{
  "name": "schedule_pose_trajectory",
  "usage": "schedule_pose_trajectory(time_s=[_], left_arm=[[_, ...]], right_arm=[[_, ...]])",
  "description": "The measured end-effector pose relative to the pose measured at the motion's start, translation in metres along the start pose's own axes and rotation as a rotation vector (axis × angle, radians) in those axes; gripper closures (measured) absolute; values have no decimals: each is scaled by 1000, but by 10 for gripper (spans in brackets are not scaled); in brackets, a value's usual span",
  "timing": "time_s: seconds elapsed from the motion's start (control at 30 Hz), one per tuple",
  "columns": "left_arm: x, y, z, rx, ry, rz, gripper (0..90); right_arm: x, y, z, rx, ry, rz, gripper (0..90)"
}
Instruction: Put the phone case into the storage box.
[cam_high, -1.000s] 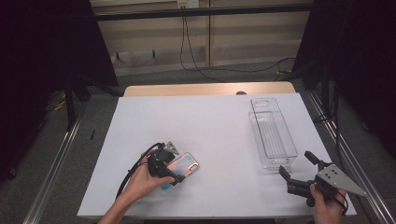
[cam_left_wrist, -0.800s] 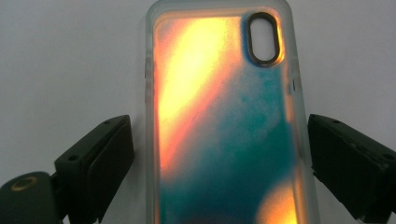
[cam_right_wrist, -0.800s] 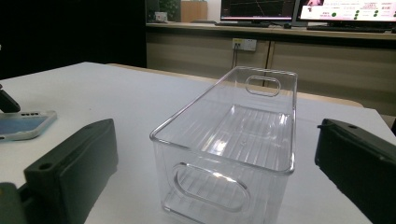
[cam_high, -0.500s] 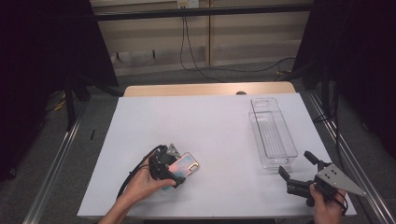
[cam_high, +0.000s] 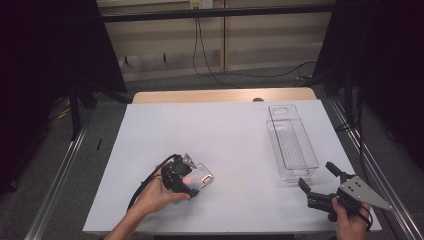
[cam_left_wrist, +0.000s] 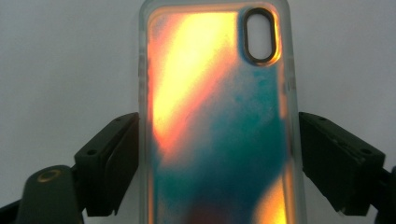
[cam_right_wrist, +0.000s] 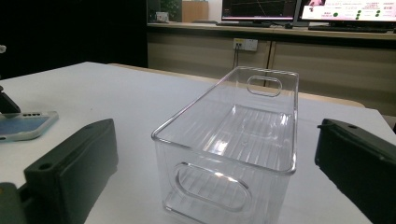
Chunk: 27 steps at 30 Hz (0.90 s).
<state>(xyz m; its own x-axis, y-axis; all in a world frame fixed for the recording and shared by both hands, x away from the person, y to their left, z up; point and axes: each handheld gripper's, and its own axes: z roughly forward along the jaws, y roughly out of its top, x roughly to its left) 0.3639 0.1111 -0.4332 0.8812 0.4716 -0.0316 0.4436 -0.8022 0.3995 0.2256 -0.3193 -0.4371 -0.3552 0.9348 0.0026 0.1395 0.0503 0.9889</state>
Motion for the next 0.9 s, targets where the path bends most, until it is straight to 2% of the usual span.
schedule_pose_trajectory(time_s=[0.3,0.33,0.4,0.5,0.57,0.83,0.9], left_arm=[[-1,-1,-1,-19,5,-16,172],[-1,-1,-2,-10,5,-3,173],[0,-1,-2,-12,8,-2,173],[-2,-2,-2,-31,11,-21,173],[-2,-4,-2,-36,12,-17,173],[-2,-5,-4,-74,5,-47,173],[-1,-5,-7,-67,5,-28,173]], right_arm=[[0,0,0,2,-1,1,0],[0,0,0,2,-1,1,0],[0,0,0,1,-1,1,0],[0,0,0,1,-2,2,0],[-1,0,0,2,-3,3,0],[0,0,0,2,-4,4,0],[0,0,1,3,-4,5,0]])
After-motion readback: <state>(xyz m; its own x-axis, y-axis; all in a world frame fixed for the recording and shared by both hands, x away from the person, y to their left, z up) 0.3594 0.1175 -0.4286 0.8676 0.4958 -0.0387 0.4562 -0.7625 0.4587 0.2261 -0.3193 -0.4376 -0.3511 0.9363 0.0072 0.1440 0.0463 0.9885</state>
